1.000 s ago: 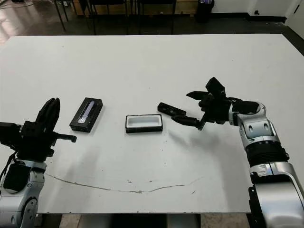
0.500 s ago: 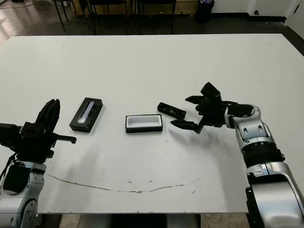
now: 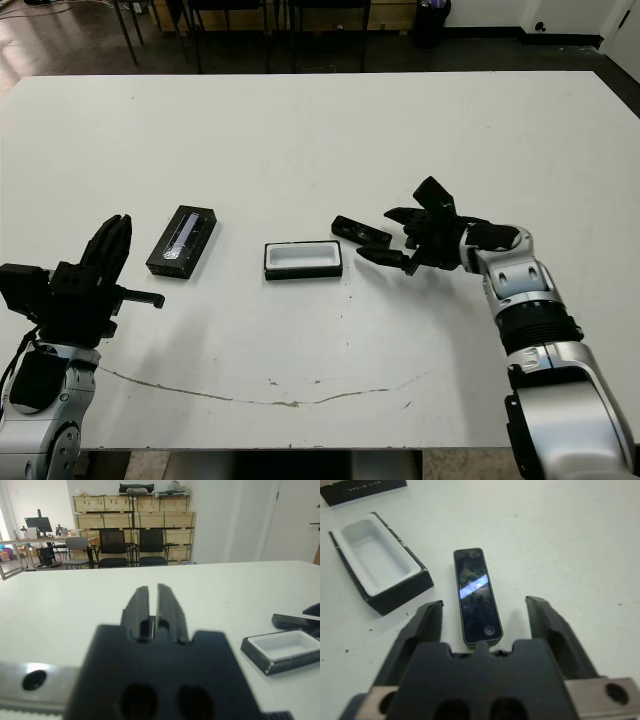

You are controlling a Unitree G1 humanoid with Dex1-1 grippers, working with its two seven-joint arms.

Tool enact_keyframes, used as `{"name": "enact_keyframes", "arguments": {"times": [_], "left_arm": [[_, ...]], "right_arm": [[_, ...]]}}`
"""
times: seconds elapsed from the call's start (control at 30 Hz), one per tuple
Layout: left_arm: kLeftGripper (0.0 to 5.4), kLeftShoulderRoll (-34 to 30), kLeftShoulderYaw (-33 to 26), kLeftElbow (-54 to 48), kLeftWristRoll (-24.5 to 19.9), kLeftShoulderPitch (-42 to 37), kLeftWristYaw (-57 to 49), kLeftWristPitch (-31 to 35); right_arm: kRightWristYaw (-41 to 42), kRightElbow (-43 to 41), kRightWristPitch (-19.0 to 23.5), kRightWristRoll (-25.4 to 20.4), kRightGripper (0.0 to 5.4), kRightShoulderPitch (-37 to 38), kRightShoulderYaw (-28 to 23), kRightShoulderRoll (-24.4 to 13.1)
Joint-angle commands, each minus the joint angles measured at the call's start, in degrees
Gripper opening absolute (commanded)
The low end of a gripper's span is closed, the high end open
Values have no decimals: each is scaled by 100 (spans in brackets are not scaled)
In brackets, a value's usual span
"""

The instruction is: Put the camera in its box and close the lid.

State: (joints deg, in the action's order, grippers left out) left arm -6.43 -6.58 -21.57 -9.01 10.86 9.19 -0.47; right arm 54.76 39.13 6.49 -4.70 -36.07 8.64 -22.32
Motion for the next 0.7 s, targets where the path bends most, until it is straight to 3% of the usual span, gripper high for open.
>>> {"name": "enact_keyframes", "arguments": {"times": [0.03, 0.4, 0.7], "left_arm": [[0, -39, 18, 83, 38, 82, 11, 27], [0, -32, 8, 58, -1, 87, 2, 45], [0, -38, 8, 69, -11, 64, -7, 45]], "right_arm": [[-141, 140, -91, 136, 257, 101, 26, 46], [-5, 470, -566, 471, 21, 48, 295, 61], [235, 920, -1002, 541, 13, -129, 326, -36]]}}
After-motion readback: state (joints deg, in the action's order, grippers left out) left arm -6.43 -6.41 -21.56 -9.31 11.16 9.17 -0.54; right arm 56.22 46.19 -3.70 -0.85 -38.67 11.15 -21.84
